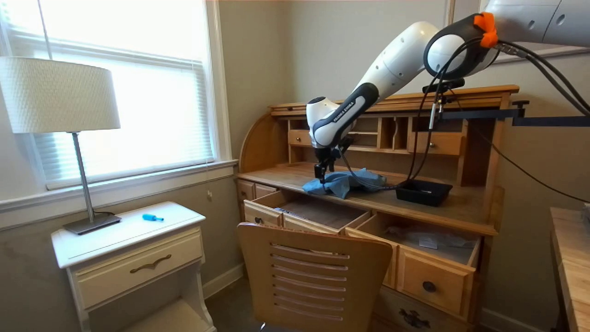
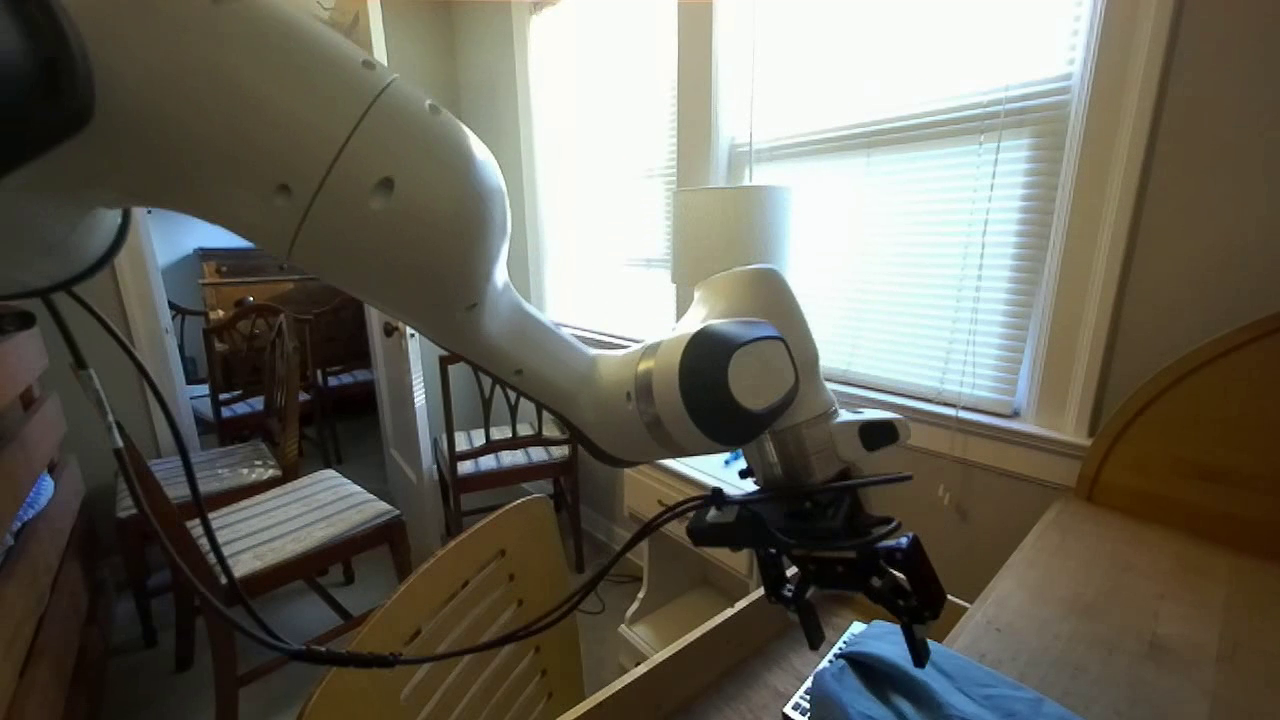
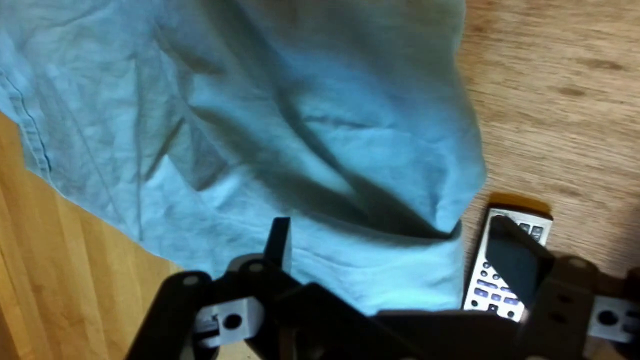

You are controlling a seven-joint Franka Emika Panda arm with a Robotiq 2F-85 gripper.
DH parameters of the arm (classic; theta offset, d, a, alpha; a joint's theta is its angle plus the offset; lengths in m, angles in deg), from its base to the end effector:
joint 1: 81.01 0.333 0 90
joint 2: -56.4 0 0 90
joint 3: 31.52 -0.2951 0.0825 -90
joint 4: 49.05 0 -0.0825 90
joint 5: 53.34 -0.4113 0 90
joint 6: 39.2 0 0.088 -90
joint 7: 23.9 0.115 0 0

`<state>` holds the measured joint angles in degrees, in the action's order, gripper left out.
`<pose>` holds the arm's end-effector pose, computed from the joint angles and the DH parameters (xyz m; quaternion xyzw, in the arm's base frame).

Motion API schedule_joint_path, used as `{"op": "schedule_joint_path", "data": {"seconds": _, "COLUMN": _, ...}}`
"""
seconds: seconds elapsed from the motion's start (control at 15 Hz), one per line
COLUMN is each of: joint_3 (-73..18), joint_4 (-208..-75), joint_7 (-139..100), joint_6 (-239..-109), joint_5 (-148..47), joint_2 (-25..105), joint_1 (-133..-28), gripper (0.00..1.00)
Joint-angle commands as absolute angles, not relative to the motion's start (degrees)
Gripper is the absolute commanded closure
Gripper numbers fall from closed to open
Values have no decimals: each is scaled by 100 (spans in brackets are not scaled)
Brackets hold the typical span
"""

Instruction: Pick up the blue cloth and put it on the chair

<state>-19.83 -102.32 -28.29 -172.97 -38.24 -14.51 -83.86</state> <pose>0.7889 -0.1444 0.1014 0.9748 0.0704 0.0583 0.2035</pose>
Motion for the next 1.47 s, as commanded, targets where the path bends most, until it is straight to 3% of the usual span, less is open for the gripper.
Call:
{"op": "schedule_joint_path", "data": {"seconds": 0.0, "joint_3": -1989, "joint_4": -9769, "joint_7": -3006, "joint_6": -17288, "joint_5": -3724, "joint_2": -1883, "joint_1": -8408, "gripper": 0}}
{"op": "schedule_joint_path", "data": {"seconds": 0.13, "joint_3": -1957, "joint_4": -9643, "joint_7": -3004, "joint_6": -17240, "joint_5": -3721, "joint_2": -2031, "joint_1": -8403, "gripper": 28}}
{"op": "schedule_joint_path", "data": {"seconds": 0.8, "joint_3": -1729, "joint_4": -9251, "joint_7": -2838, "joint_6": -17185, "joint_5": -3779, "joint_2": -2263, "joint_1": -8360, "gripper": 98}}
{"op": "schedule_joint_path", "data": {"seconds": 1.4, "joint_3": -2058, "joint_4": -8834, "joint_7": -3105, "joint_6": -17571, "joint_5": -3845, "joint_2": -1967, "joint_1": -8249, "gripper": 99}}
